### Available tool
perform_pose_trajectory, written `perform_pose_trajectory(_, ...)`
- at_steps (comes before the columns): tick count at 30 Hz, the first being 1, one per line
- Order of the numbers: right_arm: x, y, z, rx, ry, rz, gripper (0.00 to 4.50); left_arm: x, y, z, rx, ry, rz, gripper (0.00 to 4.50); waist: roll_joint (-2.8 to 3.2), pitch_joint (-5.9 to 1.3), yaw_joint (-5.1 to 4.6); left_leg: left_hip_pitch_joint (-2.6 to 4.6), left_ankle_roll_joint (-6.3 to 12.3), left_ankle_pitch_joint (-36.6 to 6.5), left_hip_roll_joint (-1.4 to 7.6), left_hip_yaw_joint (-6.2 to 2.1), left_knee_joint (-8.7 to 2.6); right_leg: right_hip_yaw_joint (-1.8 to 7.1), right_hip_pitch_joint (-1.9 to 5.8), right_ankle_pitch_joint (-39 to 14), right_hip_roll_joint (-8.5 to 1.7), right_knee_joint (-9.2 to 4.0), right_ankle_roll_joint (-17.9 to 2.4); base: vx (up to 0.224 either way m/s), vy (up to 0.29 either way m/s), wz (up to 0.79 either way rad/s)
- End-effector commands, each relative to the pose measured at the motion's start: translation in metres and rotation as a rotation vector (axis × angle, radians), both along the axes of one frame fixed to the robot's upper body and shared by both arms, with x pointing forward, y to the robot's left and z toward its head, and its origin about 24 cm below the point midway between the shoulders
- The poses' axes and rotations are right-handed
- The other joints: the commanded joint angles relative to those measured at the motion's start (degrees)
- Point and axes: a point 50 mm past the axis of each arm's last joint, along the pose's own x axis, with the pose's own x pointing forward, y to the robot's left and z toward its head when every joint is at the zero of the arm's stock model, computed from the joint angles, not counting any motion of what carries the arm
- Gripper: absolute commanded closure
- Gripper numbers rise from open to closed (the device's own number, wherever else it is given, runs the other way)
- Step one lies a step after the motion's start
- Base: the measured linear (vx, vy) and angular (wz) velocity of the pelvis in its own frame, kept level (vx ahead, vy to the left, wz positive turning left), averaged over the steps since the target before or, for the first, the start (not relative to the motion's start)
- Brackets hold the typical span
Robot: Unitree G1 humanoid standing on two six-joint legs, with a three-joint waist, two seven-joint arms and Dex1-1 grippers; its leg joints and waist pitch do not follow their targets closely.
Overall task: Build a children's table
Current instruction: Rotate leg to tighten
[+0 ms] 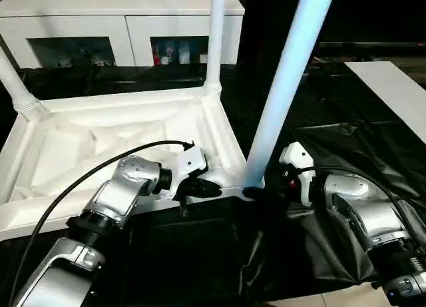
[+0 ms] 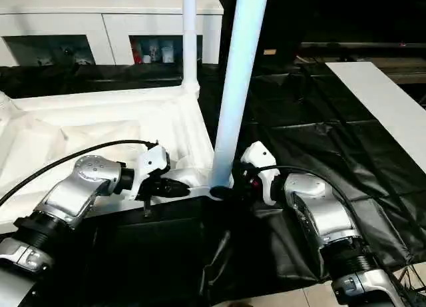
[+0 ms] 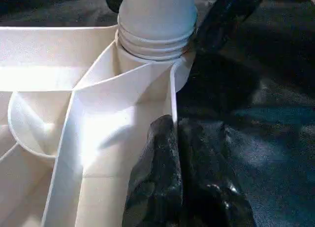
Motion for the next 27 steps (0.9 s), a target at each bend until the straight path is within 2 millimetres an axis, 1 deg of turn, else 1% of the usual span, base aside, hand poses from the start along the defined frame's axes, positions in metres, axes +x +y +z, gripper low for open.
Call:
perform_pose_trajectory(1,0.002,0.0,0.0,0.008,0.016,0.003,0.48,-0.001,-0.011,0.018,-0.05,-0.057,-0.075,4.5,-0.39,-3.94,-0.1,2.44,0.32,-14.1,5.35,-2.95,-5.19,1.68,1.47,-10.31,-3.58,-3.3,-13.47,0.0,0.0,0.0)
perform_pose_trajectory(2,0.002,0.001,-0.001,0.01,0.018,0.002,0.48,-0.001,-0.011,0.017,-0.05,-0.057,-0.076,4.5,-0.52,-4.0,-0.06,2.4,1.1,-12.71,5.31,-2.85,-5.04,1.63,1.56,-8.72,-3.53,-3.15,-13.98,0.0,0.0,0.0)
perform_pose_trajectory(3,0.002,0.001,-0.001,0.012,0.02,0.003,0.74,-0.001,-0.011,0.018,-0.049,-0.056,-0.076,4.5,-0.47,-4.06,-0.02,2.33,1.8,-11.45,5.27,-2.81,-4.87,1.6,1.68,-7.43,-3.58,-3.0,-14.56,0.0,0.0,0.0)
perform_pose_trajectory(4,0.002,0.001,-0.001,0.016,0.025,0.006,0.82,-0.001,-0.011,0.018,-0.05,-0.054,-0.075,4.5,-0.43,-4.07,0.07,2.34,2.04,-10.97,5.29,-2.81,-4.86,1.55,1.71,-7.0,-3.55,-2.95,-14.7,0.0,0.0,0.0)
perform_pose_trajectory(6,0.002,0.002,-0.002,0.015,0.028,0.009,0.87,-0.002,-0.01,0.018,-0.049,-0.054,-0.074,4.5,-0.46,-4.06,0.12,2.3,2.7,-10.32,5.3,-2.76,-4.78,1.5,1.77,-6.44,-3.48,-2.82,-14.98,0.0,0.0,0.0)
perform_pose_trajectory(7,0.002,0.002,-0.002,0.015,0.028,0.009,0.87,-0.002,-0.01,0.018,-0.049,-0.054,-0.074,4.5,-0.42,-4.08,0.17,2.34,2.74,-10.25,5.31,-2.76,-4.76,1.48,1.79,-6.52,-3.51,-2.82,-15.01,0.0,0.0,0.0)
perform_pose_trajectory(8,0.002,0.002,-0.002,0.017,0.034,0.013,1.01,-0.002,-0.01,0.017,-0.048,-0.054,-0.073,4.5,-0.43,-4.04,0.17,2.38,2.65,-10.61,5.33,-2.76,-4.81,1.47,1.74,-7.14,-3.46,-2.88,-15.01,0.0,0.0,0.0)
perform_pose_trajectory(9,0.002,0.002,-0.002,0.017,0.034,0.013,1.25,-0.002,-0.01,0.017,-0.048,-0.054,-0.073,4.5,-0.36,-4.04,0.17,2.43,2.55,-10.85,5.33,-2.76,-4.81,1.47,1.72,-7.45,-3.45,-2.89,-14.98,0.0,0.0,0.0)
perform_pose_trajectory(10,0.002,0.002,-0.003,0.022,0.04,0.016,1.27,-0.001,-0.009,0.017,-0.044,-0.054,-0.072,4.5,-0.57,-3.97,0.14,2.46,2.35,-11.49,5.33,-2.73,-4.85,1.47,1.67,-8.41,-3.4,-3.02,-14.83,0.0,0.0,0.0)
perform_pose_trajectory(12,0.002,0.002,-0.003,0.031,0.045,0.014,1.34,-0.001,-0.008,0.017,-0.045,-0.053,-0.069,4.5,-0.58,-3.89,0.19,2.46,1.93,-12.52,5.36,-2.8,-4.92,1.53,1.64,-10.28,-3.52,-3.15,-14.43,0.0,0.0,0.0)
perform_pose_trajectory(14,0.002,0.002,-0.003,0.045,0.048,0.011,1.59,-0.002,-0.008,0.016,-0.048,-0.05,-0.068,4.5,-0.46,-3.87,0.23,2.53,1.43,-13.06,5.36,-2.84,-4.95,1.55,1.55,-11.38,-3.51,-3.24,-14.09,0.0,0.0,0.0)
perform_pose_trajectory(16,0.003,0.003,-0.003,0.06,0.051,0.008,1.71,-0.002,-0.008,0.016,-0.05,-0.044,-0.07,4.5,-0.61,-3.88,0.11,2.51,1.16,-13.33,5.34,-2.85,-5.0,1.54,1.53,-11.71,-3.44,-3.25,-13.86,0.0,0.0,0.0)
perform_pose_trajectory(17,0.003,0.004,-0.003,0.074,0.051,0.001,1.73,-0.002,-0.008,0.016,-0.05,-0.043,-0.07,4.5,-0.46,-3.89,0.12,2.49,1.03,-13.35,5.33,-2.89,-4.99,1.55,1.55,-11.7,-3.51,-3.24,-13.85,0.0,0.0,0.0)
perform_pose_trajectory(18,0.004,0.005,-0.003,0.093,0.044,-0.024,1.76,-0.002,-0.009,0.015,-0.047,-0.04,-0.065,4.5,-0.49,-3.93,0.03,2.45,1.01,-13.24,5.3,-2.87,-4.97,1.57,1.54,-11.37,-3.5,-3.22,-13.88,0.0,0.0,0.0)
perform_pose_trajectory(19,0.009,0.007,-0.005,0.109,0.031,-0.1,1.78,-0.001,-0.011,0.012,-0.039,-0.031,-0.04,4.5,-0.52,-3.91,-0.01,2.42,0.98,-13.06,5.28,-2.86,-4.97,1.58,1.52,-11.22,-3.51,-3.2,-13.92,0.0,0.0,0.0)
perform_pose_trajectory(20,0.011,0.007,-0.007,0.112,0.025,-0.137,1.79,0.0,-0.011,0.011,-0.034,-0.029,-0.027,4.5,-0.46,-3.93,-0.09,2.43,0.73,-13.04,5.25,-2.89,-4.93,1.58,1.43,-11.17,-3.56,-3.24,-14.13,0.0,0.0,0.0)
perform_pose_trajectory(22,0.017,0.008,-0.011,0.11,0.016,-0.237,1.8,0.003,-0.014,0.006,-0.019,-0.034,0.019,4.5,-0.49,-3.91,-0.4,2.34,0.25,-13.88,5.22,-2.98,-5.09,1.51,1.45,-12.34,-3.48,-3.26,-13.87,0.0,0.0,0.0)
perform_pose_trajectory(23,0.019,0.008,-0.013,0.109,0.015,-0.266,1.8,0.004,-0.015,0.005,-0.015,-0.035,0.033,4.5,-0.44,-3.89,-0.79,2.41,-0.32,-14.71,5.18,-3.01,-5.14,1.49,1.3,-13.01,-3.35,-3.36,-13.77,0.0,0.0,0.0)
perform_pose_trajectory(24,0.023,0.01,-0.016,0.114,0.01,-0.356,1.8,0.006,-0.019,0.0,-0.003,-0.039,0.079,4.5,-0.27,-3.91,-0.82,2.41,-0.83,-15.17,5.21,-3.16,-5.23,1.47,1.44,-13.61,-3.4,-3.36,-13.44,0.0,0.0,0.0)
perform_pose_trajectory(25,0.025,0.012,-0.018,0.116,0.008,-0.415,1.8,0.008,-0.023,-0.003,0.006,-0.042,0.109,4.5,-0.21,-3.89,-0.96,2.52,-1.13,-15.42,5.22,-3.05,-5.26,1.52,1.17,-13.6,-3.3,-3.4,-13.37,0.0,0.0,0.0)
perform_pose_trajectory(26,0.028,0.014,-0.02,0.114,0.009,-0.484,1.8,0.009,-0.027,-0.007,0.012,-0.042,0.134,4.5,-0.27,-3.86,-1.11,2.61,-2.01,-16.24,5.12,-3.07,-5.28,1.56,1.01,-14.01,-3.24,-3.49,-13.18,0.0,0.0,0.0)
perform_pose_trajectory(27,0.031,0.017,-0.023,0.101,0.002,-0.567,1.8,0.012,-0.034,-0.011,0.017,-0.043,0.186,4.5,-0.11,-3.98,-1.19,2.45,-2.62,-16.28,5.09,-3.26,-5.39,1.5,1.21,-14.05,-3.35,-3.4,-12.85,0.0,0.0,0.0)
